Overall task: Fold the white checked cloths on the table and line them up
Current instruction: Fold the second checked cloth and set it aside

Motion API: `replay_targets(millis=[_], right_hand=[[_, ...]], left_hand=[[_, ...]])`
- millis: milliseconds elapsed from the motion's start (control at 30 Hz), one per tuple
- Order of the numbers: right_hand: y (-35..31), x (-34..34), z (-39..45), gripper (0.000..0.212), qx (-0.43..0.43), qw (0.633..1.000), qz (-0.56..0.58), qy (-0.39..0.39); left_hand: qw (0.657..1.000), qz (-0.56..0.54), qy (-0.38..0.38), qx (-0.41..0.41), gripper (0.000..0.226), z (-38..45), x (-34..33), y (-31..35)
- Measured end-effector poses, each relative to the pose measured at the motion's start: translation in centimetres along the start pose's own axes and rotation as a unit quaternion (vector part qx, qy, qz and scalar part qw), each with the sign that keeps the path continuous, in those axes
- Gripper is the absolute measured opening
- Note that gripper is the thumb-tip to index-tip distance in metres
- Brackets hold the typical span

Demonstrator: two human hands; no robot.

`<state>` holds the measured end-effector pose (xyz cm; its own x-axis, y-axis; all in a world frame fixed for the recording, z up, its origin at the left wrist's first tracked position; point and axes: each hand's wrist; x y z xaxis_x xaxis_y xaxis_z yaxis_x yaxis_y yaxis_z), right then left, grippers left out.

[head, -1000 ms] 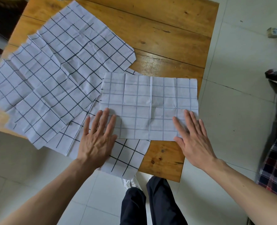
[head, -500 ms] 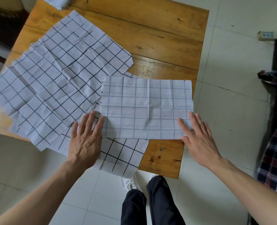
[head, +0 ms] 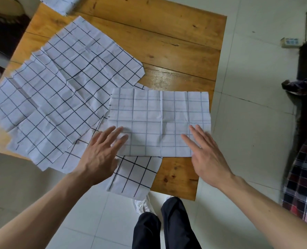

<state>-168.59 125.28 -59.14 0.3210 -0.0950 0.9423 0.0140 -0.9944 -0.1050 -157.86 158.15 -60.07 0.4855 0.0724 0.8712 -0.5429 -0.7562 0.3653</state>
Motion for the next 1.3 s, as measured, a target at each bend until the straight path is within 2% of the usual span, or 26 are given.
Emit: replay_targets(millis=[67, 167, 500, 600, 733, 800, 1000, 1100, 1233, 1300], right_hand=[[-1.8, 0.0, 0.8, 0.063, 0.019, 1.000, 0.022, -0.009], [-3.4, -0.4, 1.6, 0.066, 0.026, 0.998, 0.038, -0.034], [-3.4, -1.0, 1.6, 0.071, 0.022, 0.998, 0.022, -0.055], [-3.8, -1.0, 1.5, 0.073, 0.016, 0.998, 0.008, -0.058], [-5.9, -1.5, 0.9, 0.075, 0.032, 0.998, -0.028, -0.038], [-7.2, -1.9, 0.5, 0.074, 0.034, 0.999, -0.028, -0.019], [-8.2, -3.7, -0.4, 0.077, -0.026, 0.999, -0.007, -0.022], [-8.0, -3.8, -0.4, 0.078, -0.015, 0.999, 0.005, -0.028], [-8.0, -3.3, -0.3, 0.074, -0.019, 0.999, 0.013, -0.024], [-8.0, -3.0, -0.2, 0.074, -0.016, 0.999, 0.027, -0.029]], left_hand=[[1.000, 0.001, -0.015, -0.009, 0.092, 0.6, 0.5, 0.4], [1.000, 0.021, -0.022, -0.004, 0.095, 1.3, 1.1, 0.9], [0.997, 0.075, -0.031, 0.016, 0.083, 1.9, 1.7, 1.9], [0.997, 0.064, -0.039, 0.008, 0.086, 1.9, 0.5, 3.3], [0.999, 0.044, -0.028, -0.011, 0.072, 1.8, -1.4, 6.8], [0.999, 0.028, 0.010, -0.031, 0.068, 1.9, -1.8, 7.7], [0.998, -0.023, 0.034, -0.053, 0.058, 2.8, -1.7, 7.1], [0.999, -0.016, 0.010, -0.041, 0.063, 3.6, -1.1, 6.8], [0.995, 0.091, -0.037, -0.009, 0.086, 4.6, -0.7, 7.0], [0.993, 0.113, -0.036, -0.003, 0.089, 4.6, -0.4, 7.1]])
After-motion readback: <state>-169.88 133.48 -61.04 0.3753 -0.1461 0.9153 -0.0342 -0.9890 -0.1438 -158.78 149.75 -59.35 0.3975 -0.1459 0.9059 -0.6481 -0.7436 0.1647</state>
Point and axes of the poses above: each hand's wrist, its own z-axis towards the middle knuckle, its own x-axis out of the back of the hand, y = z × x, and after that the axes turned 13 degrees about -z, right-handed
